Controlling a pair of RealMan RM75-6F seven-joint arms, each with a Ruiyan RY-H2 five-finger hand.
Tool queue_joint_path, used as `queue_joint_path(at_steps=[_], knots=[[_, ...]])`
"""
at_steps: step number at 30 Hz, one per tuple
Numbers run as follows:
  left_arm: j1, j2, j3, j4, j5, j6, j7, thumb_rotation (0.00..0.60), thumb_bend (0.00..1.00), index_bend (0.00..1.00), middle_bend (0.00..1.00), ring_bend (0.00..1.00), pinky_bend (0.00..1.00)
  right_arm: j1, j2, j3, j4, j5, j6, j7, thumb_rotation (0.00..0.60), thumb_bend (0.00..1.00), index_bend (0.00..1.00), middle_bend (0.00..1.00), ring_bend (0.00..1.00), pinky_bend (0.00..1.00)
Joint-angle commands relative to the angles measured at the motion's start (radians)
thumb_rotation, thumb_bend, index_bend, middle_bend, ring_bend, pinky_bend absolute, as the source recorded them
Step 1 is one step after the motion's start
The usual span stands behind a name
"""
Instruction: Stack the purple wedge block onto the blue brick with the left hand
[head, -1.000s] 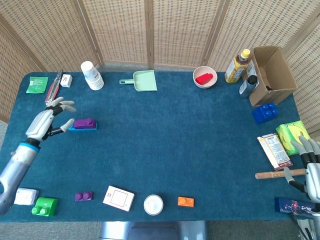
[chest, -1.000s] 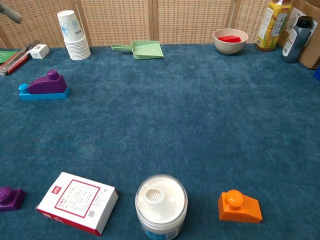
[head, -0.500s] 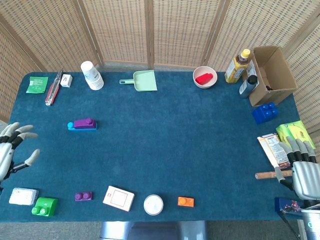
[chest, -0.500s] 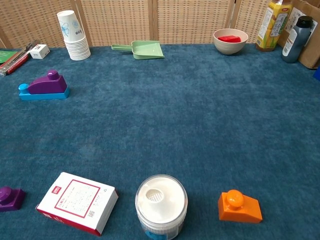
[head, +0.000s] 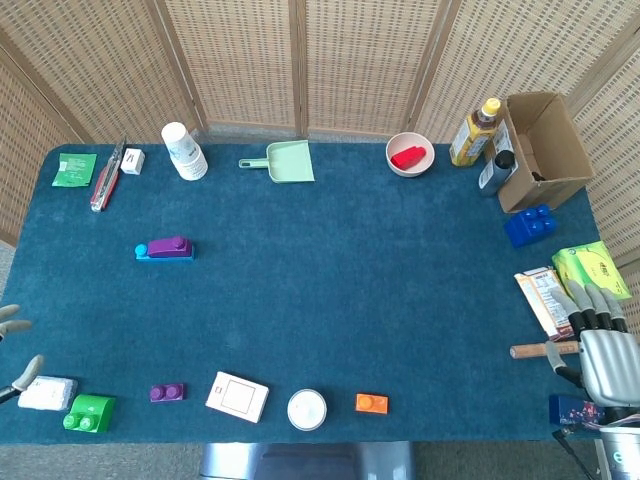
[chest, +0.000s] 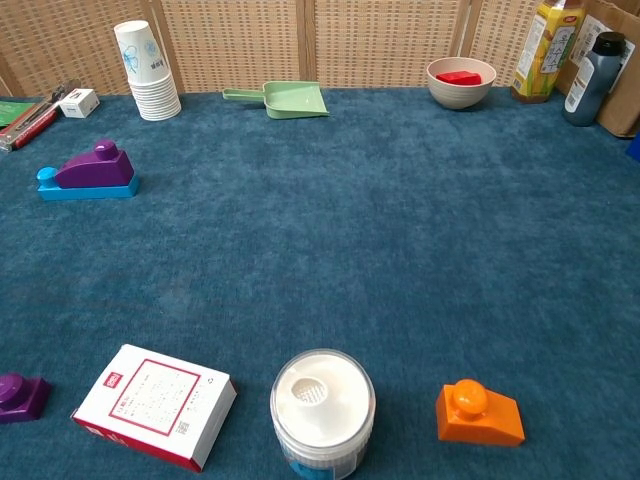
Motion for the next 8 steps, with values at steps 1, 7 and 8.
queue_joint_path(at_steps=[1,7,8], knots=[[0.009,-0.009,-0.002,-0.007,0.004,0.004,-0.001,0.130,0.33,0.32,0.22,0.07,0.00,-0.001,-0.001,-0.008,0.006,-0.011,0.001,0.008,0.591,0.37,0.16,0.09,0.00,0.04],[0.011,-0.016,-0.017,-0.019,0.004,-0.007,0.008,0.167,0.33,0.32,0.23,0.07,0.00,-0.006,0.003,-0.014,0.014,-0.022,0.010,0.026,0.589,0.37,0.18,0.09,0.00,0.04],[0.010,-0.017,-0.020,-0.020,0.002,-0.010,0.008,0.181,0.33,0.32,0.22,0.07,0.00,-0.005,0.003,-0.015,0.014,-0.022,0.009,0.026,0.589,0.37,0.18,0.09,0.00,0.04]])
